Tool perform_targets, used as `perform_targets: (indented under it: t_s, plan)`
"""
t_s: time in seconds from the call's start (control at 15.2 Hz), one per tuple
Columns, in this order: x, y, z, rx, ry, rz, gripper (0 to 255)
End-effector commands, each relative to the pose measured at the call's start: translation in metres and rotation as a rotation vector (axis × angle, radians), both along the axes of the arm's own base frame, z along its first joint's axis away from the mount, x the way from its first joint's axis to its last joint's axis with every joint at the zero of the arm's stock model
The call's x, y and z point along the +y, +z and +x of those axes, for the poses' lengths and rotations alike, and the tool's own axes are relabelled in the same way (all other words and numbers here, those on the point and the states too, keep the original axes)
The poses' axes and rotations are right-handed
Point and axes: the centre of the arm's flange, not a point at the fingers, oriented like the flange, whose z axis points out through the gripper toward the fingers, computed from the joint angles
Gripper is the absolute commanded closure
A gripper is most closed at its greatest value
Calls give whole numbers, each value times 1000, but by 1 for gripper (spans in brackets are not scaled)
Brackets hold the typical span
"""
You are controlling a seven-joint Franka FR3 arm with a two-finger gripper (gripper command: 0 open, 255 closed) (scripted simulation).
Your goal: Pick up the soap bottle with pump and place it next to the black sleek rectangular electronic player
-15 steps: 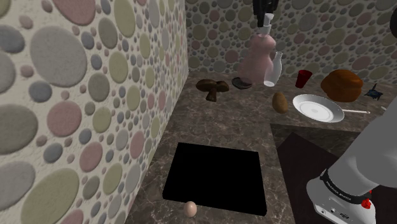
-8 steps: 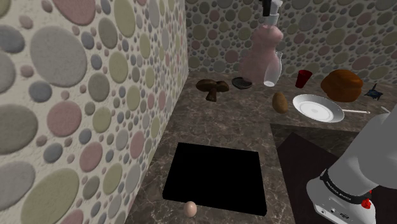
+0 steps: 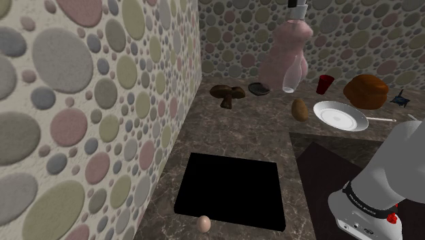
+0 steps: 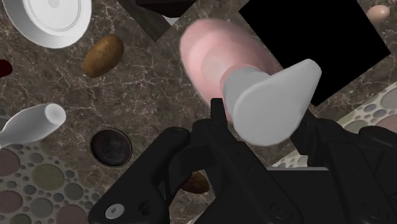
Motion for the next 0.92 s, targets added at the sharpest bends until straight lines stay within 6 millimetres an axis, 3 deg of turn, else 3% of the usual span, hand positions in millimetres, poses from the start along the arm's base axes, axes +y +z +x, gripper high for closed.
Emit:
perform_targets:
  t_s: [0.0,0.86]
  plan:
    - [2,-9,0,-1,0,0,255]
    - [2,-78,0,-1,0,0,255]
